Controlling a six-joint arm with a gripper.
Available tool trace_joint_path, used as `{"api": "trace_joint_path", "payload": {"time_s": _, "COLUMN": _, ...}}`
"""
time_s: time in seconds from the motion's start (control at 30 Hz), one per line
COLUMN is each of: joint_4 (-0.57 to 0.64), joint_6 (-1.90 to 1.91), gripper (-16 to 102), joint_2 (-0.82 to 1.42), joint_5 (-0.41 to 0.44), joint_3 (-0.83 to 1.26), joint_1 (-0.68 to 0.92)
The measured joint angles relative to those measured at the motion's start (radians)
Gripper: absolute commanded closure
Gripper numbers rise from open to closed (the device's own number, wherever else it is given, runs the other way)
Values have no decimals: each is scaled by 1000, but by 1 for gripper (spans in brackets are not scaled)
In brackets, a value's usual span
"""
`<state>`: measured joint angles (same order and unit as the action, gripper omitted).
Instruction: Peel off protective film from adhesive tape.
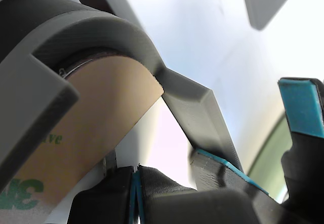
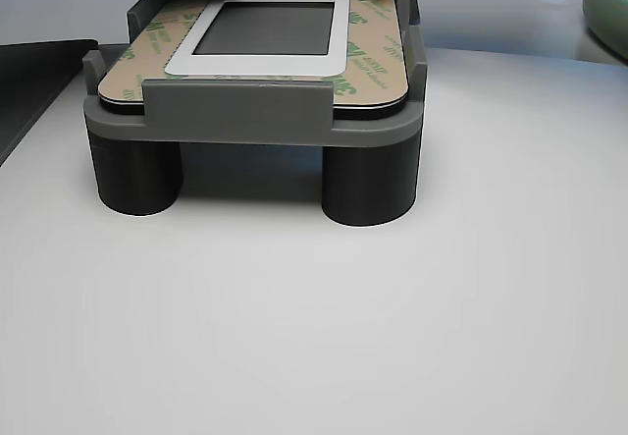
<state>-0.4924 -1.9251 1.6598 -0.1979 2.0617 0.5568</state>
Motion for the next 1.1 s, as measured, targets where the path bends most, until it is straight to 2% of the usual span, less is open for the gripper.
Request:
{"api": "trace_joint_path", "payload": {"time_s": 0.57, "joint_4": 12, "joint_6": 0, "gripper": 96, "joint_2": 12, "joint_5": 0, "joint_3": 17, "joint_1": 6}}
{"api": "trace_joint_path", "payload": {"time_s": 1.1, "joint_4": -29, "joint_6": 2, "gripper": 96, "joint_2": 8, "joint_5": 11, "joint_3": -20, "joint_1": 20}}
